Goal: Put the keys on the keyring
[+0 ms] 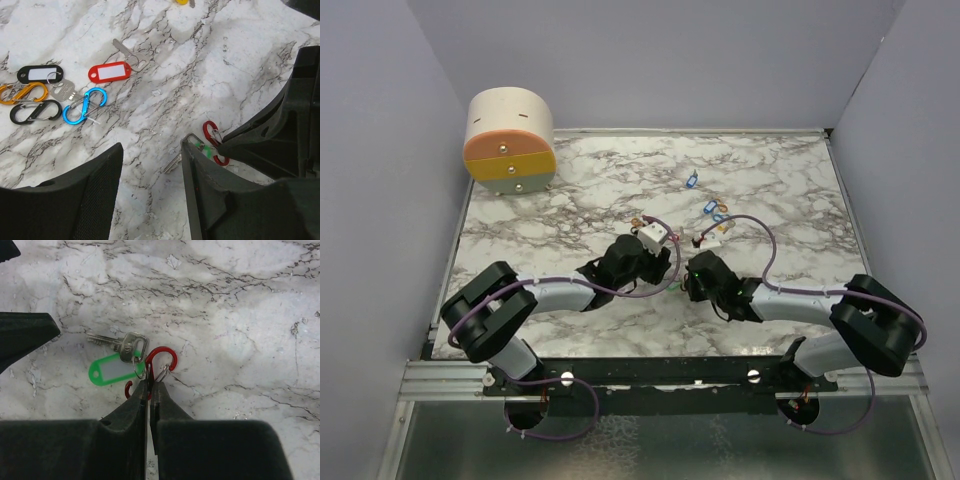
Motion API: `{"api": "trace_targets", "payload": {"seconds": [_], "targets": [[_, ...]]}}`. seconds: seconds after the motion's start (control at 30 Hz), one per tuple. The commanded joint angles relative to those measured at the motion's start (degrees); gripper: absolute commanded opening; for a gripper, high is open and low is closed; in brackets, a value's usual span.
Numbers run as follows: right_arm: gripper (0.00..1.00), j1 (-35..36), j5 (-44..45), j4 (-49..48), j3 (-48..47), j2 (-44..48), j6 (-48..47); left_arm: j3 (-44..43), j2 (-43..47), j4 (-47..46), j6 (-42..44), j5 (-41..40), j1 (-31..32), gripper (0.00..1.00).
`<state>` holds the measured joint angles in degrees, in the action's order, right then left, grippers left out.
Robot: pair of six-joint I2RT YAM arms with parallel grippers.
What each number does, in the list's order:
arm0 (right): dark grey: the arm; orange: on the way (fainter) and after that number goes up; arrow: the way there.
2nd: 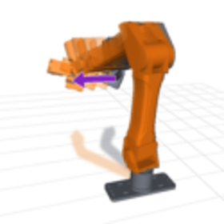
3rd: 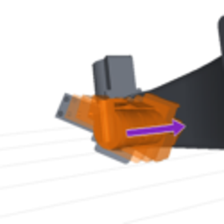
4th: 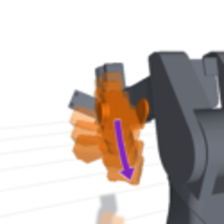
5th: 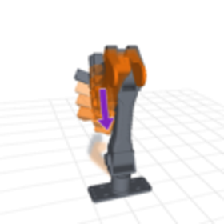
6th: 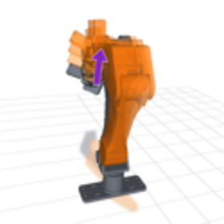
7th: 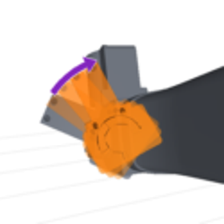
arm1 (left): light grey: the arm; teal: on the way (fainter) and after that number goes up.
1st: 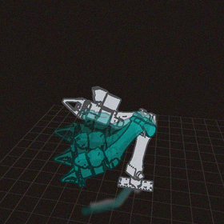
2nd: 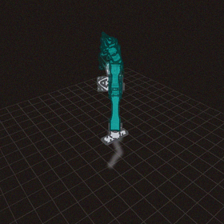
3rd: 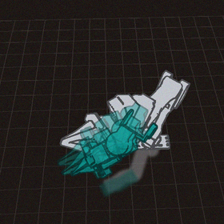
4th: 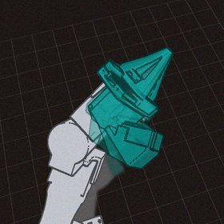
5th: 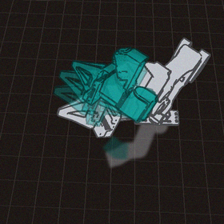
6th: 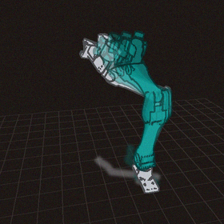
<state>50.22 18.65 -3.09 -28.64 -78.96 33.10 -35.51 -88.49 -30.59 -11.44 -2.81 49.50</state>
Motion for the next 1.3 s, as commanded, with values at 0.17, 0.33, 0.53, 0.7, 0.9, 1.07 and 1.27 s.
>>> {"api": "trace_targets", "payload": {"seconds": [0.17,0.33,0.53,0.7,0.9,1.07,1.27], "targets": [[0.01,0.76,0.90,-2.24,-0.26,-3.39,3.07,1.39,3.43,1.23,-0.86,-3.26,-0.52,0.53],[0.01,0.76,2.81,-0.49,-0.68,-3.41,4.40,1.75,3.85,1.23,-0.86,-3.34,-0.63,0.53],[0.01,0.76,5.69,2.32,-1.39,-2.70,5.06,1.91,4.26,1.23,-0.86,-3.38,-0.70,0.53],[0.01,0.76,5.56,3.15,-1.26,-1.32,4.65,1.69,4.05,1.23,-0.86,-3.27,-0.63,0.53],[0.01,0.84,4.93,4.21,-2.11,-1.34,3.61,1.67,3.80,1.24,-0.87,-3.08,-0.68,0.53],[0.01,1.34,3.95,3.53,-2.68,-1.71,2.08,1.76,3.95,1.23,-0.77,-3.26,-0.67,0.53],[0.01,2.32,5.69,1.59,-0.99,1.64,1.28,2.00,4.14,1.23,-0.69,-3.35,-0.63,0.53]]}}
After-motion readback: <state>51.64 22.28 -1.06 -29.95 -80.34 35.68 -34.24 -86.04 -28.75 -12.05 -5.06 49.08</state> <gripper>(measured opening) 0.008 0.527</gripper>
